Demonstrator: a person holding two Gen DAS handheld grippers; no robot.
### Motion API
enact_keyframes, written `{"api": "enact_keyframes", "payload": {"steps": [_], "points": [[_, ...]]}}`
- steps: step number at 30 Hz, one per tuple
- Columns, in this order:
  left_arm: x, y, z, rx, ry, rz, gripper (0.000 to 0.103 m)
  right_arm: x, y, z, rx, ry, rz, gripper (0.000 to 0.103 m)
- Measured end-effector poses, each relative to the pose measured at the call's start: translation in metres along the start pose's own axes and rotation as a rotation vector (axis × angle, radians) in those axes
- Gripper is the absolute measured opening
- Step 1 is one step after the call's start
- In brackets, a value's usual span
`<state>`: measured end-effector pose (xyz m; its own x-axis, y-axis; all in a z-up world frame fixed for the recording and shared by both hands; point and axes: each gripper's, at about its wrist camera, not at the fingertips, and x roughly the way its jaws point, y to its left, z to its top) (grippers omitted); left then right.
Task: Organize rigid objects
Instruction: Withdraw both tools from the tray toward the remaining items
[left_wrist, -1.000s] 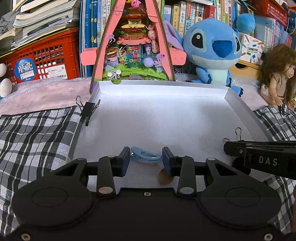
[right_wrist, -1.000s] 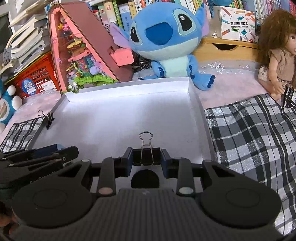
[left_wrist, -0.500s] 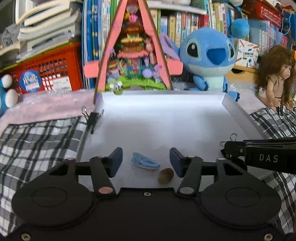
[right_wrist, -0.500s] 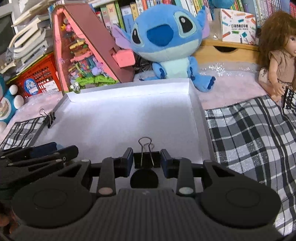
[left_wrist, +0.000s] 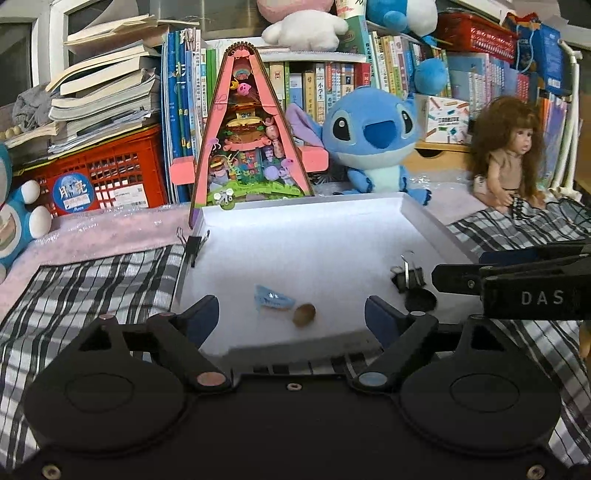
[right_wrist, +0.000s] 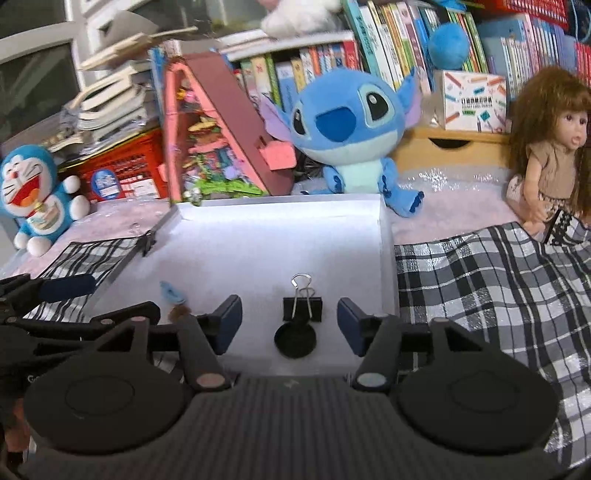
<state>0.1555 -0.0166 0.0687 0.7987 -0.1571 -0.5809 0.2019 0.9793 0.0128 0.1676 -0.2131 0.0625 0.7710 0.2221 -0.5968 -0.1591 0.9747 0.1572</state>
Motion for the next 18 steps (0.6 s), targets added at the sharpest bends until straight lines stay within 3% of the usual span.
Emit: {"api": "enact_keyframes", "payload": {"steps": [7, 18], "points": [[-0.026, 0.004, -0.021, -0.030, -0.005, -0.020, 0.086, -0.034, 0.008, -0.020, -0.070, -0.049, 0.028, 0.084], [-0.061, 0.016, -0.066, -0.056, -0.022, -0.016, 0.087, -0.068, 0.008, -0.060, -0.127, -0.090, 0.041, 0.086]]}}
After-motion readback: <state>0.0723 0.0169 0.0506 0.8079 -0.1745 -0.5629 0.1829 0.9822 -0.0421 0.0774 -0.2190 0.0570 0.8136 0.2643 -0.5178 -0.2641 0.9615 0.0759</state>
